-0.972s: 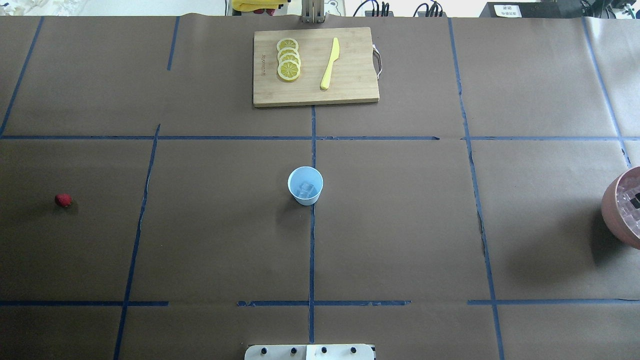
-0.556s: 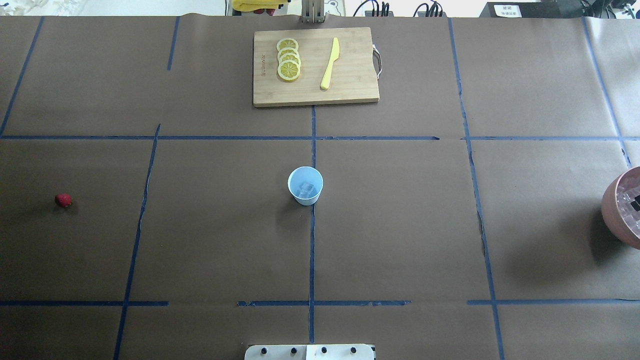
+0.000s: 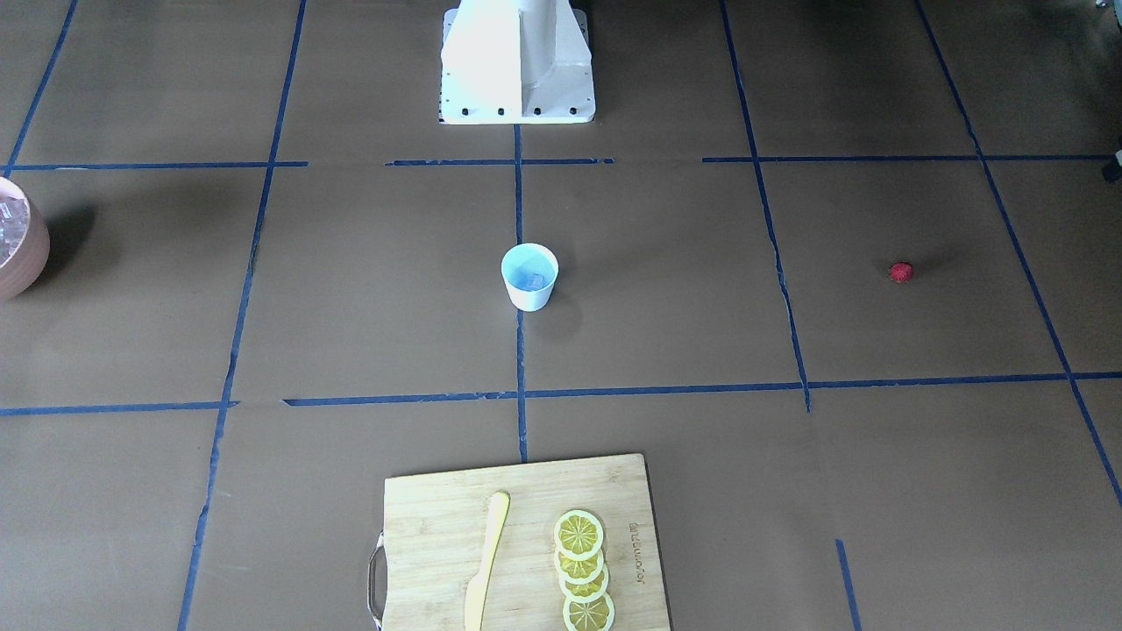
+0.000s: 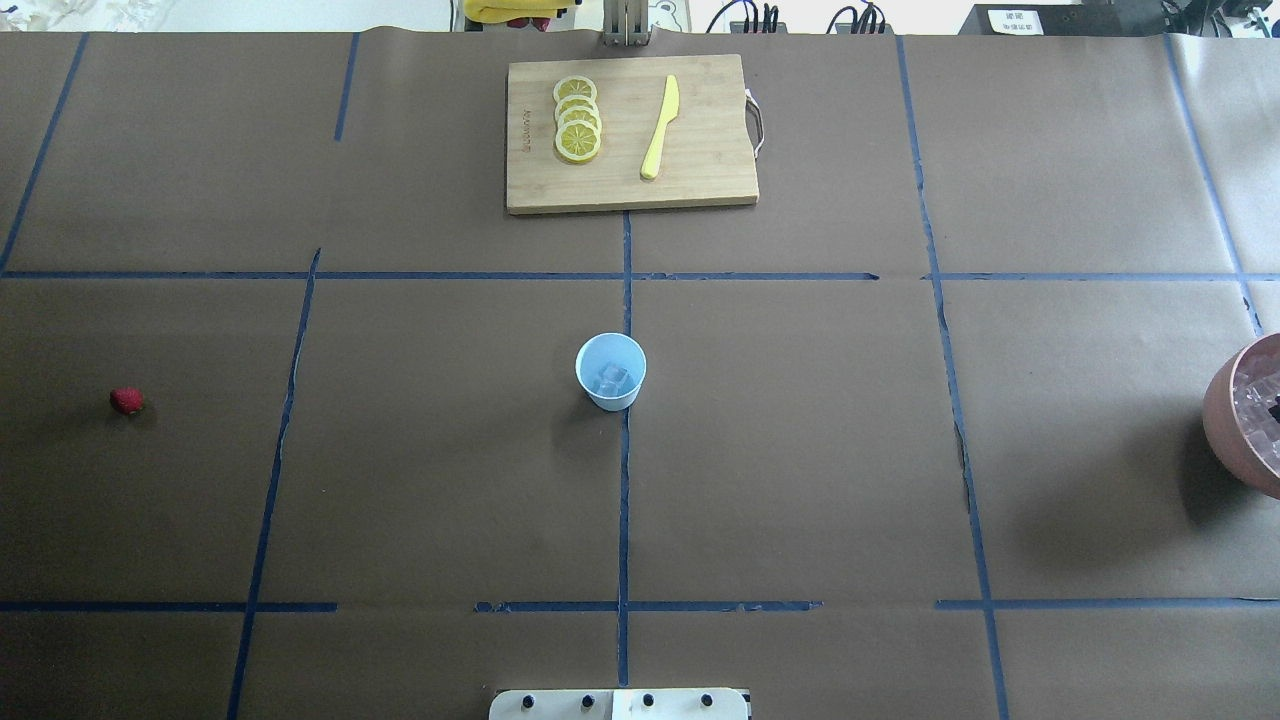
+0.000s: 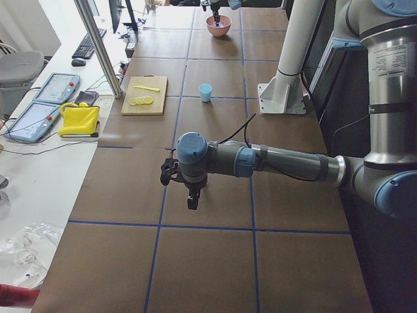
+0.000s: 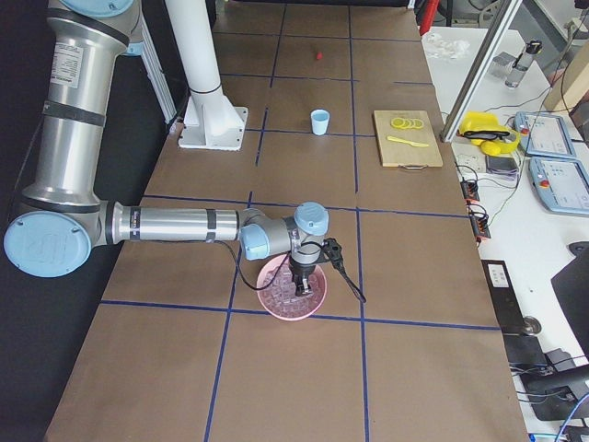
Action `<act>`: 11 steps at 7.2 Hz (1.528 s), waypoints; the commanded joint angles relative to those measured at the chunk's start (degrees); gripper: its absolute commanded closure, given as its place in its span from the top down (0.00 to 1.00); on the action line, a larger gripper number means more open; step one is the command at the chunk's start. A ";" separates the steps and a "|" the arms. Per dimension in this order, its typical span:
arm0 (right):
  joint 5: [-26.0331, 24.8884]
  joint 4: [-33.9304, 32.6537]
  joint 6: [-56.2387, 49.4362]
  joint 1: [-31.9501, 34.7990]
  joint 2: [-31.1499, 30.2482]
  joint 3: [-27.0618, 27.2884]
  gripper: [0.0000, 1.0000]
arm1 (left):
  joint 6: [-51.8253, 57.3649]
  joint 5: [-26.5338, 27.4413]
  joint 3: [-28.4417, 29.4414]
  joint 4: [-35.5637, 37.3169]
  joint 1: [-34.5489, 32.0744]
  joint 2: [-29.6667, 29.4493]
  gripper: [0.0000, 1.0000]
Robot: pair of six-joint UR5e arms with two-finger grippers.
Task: Put ice and strawberries in cup
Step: 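Grasp a third ice cube from the bowl with the right gripper, then carry the ice cube with the right gripper over the blue cup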
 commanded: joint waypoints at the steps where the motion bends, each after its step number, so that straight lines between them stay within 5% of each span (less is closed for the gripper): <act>1: 0.19 -0.04 0.39 0.25 -0.24 1.12 0.01 | 0.00 0.00 -0.24 0.07 0.00 0.05 1.00; 4: 2.12 -0.65 7.35 1.92 -0.94 10.48 0.00 | 0.00 0.00 -0.24 0.16 0.00 0.05 1.00; 6: 6.84 -0.05 27.60 -0.43 0.80 16.56 0.01 | 0.00 0.00 -0.24 0.16 0.09 -0.04 1.00; 8: 8.20 -0.04 49.67 -5.78 9.65 19.22 0.01 | 0.00 0.00 -0.24 0.16 0.09 -0.04 1.00; 9: 6.63 -0.13 62.31 -10.51 17.61 19.14 0.02 | -0.17 0.00 -0.15 0.25 0.09 -0.04 1.00; 11: -5.71 -0.74 81.52 -24.64 29.68 18.36 0.02 | -0.18 0.00 0.03 0.25 0.09 -0.04 1.00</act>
